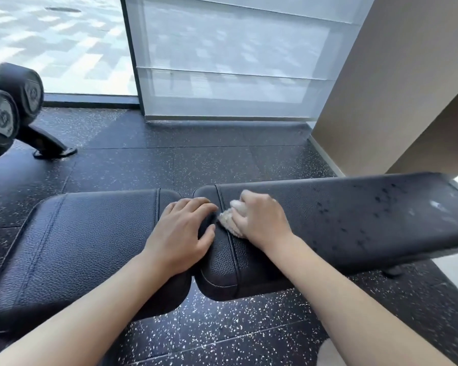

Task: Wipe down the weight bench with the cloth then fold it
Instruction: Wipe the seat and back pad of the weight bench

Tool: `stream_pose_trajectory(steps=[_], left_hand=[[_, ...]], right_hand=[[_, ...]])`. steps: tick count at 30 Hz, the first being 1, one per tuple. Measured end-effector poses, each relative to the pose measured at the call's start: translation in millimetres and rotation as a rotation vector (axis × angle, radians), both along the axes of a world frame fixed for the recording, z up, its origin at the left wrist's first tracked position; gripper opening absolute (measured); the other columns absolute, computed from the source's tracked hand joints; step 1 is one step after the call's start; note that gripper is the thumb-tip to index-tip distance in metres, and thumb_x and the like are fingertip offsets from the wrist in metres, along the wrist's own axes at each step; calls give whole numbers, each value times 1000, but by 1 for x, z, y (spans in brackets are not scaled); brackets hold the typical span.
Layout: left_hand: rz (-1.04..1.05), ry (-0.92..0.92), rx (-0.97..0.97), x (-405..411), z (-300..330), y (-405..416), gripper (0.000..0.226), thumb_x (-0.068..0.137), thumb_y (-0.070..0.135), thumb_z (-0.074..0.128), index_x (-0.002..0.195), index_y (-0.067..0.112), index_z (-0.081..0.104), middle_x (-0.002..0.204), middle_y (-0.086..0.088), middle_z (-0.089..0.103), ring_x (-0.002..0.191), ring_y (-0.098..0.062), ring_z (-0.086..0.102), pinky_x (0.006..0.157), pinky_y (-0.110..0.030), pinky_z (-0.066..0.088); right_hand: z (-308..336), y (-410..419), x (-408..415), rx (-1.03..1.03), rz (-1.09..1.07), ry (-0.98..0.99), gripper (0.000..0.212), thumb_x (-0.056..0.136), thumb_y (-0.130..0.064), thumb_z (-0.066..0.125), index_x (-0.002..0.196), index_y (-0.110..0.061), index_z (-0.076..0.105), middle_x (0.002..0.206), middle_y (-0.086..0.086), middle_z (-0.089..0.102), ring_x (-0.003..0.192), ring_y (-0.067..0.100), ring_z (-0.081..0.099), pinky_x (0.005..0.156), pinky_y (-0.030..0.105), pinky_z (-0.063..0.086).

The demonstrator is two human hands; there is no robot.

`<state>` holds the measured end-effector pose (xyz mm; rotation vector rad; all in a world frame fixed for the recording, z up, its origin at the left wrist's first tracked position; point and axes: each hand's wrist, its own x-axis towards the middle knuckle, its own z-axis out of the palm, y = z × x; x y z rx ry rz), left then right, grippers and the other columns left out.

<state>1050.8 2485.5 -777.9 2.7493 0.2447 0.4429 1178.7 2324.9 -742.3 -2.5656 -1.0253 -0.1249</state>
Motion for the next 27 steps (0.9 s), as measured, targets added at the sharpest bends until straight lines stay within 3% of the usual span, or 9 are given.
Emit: stream_pose_trajectory(steps=[7, 13, 19, 27], left_hand=[[-59, -29, -65, 23, -1, -9, 51, 94, 50, 46, 137, 26, 61, 143, 9, 57, 136, -16, 47, 113, -44, 41], [-75, -13, -8, 32, 0, -13, 47, 93, 50, 46, 130, 28, 65, 141, 9, 58, 133, -19, 48, 111, -46, 41], [-69, -19, 29, 34, -1, -16, 45, 91, 49, 48, 126, 27, 65, 138, 10, 59, 131, -19, 50, 107, -47, 43], [-66, -61, 17, 34, -2, -17, 41, 88, 47, 50, 120, 27, 66, 133, 10, 61, 128, -20, 52, 103, -46, 45]], right_hand=[[-11, -88, -65, 32, 26, -12, 40, 88, -48, 60, 72, -30, 28, 63, -12, 39, 64, 18, 54, 59, 36, 43], [-8, -43, 11, -8, -93, -21, 28, 91, -40, 62, 79, -18, 52, 82, 6, 69, 81, 37, 64, 67, 39, 47], [-3, 18, 104, -69, -213, -18, 26, 96, -34, 58, 98, -9, 64, 100, 16, 71, 95, 38, 66, 72, 37, 44], [-3, -27, 48, -6, -146, 10, 27, 92, -39, 60, 82, -14, 56, 84, 11, 68, 84, 37, 64, 66, 36, 41]])
